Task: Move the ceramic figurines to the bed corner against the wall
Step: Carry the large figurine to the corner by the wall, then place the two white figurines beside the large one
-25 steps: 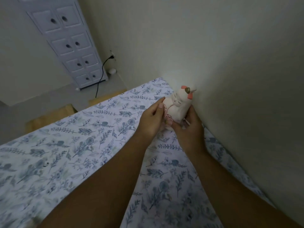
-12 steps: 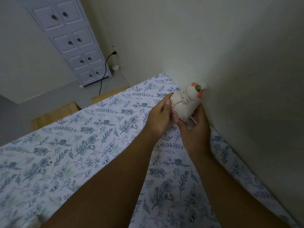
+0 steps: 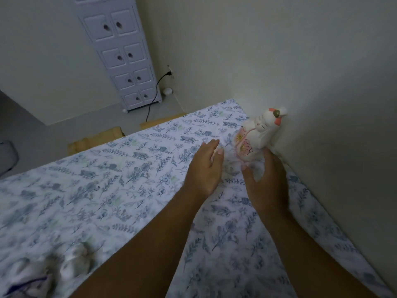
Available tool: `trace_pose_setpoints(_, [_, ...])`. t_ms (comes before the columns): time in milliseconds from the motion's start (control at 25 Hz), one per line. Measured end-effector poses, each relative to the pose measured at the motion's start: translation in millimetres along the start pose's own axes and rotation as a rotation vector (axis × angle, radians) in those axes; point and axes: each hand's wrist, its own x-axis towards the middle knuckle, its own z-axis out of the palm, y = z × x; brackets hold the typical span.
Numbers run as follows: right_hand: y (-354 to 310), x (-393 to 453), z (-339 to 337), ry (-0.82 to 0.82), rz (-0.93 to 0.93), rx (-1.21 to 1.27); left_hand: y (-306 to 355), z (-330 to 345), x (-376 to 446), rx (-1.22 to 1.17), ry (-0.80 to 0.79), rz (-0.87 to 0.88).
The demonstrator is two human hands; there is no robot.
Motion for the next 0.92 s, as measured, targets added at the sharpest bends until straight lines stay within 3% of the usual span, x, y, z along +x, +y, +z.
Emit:
trace_pose_setpoints(200, [-66,-89,25,-0.221,-0.208,-0.165,-46,-89,-119,0.266,0.164,-0.096])
trace_pose_setpoints(480, [-180,-236,108,-0.649,-0.526,-0.13,-112,-219,-271,0.393,0.462,-0.297])
trace_pose_setpoints(640, [-213,-269,152,-0.894,-0.537,-0.154,-164,-263,-307,0.442,0.44,-0.469])
trace_pose_setpoints(760, [-216,-271,177,-0.938,-0.485,-0.216,-191,-269,-312,0.188,0.372,-0.552])
trace_pose_setpoints(920, [-213,-269,184,-0.855,-0.428,-0.185,-206,-267,-309,0.102,0.403,-0.445])
